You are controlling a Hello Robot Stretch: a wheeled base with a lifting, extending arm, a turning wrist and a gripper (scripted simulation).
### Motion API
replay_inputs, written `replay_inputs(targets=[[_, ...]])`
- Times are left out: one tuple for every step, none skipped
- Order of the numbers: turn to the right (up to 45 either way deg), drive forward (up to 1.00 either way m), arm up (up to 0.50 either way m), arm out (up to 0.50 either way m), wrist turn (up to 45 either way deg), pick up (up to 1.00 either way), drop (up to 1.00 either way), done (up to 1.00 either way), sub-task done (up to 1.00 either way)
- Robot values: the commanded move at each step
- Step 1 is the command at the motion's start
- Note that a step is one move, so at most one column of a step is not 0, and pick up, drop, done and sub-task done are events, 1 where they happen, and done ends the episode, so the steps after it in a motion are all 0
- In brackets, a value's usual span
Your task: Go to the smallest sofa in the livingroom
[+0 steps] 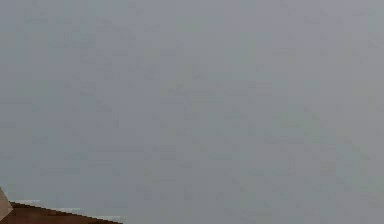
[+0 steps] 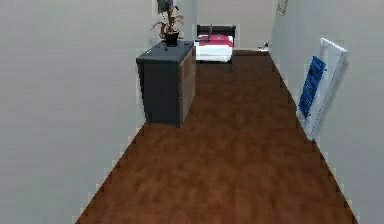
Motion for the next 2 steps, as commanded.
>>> replay_inputs(targets=[[-6.0,0.0,0.0,0.0,0.0,0.0,0.0,0.0,0.0],[0.0,0.25,0.0,0.0,0.0,0.0,0.0,0.0,0.0]])
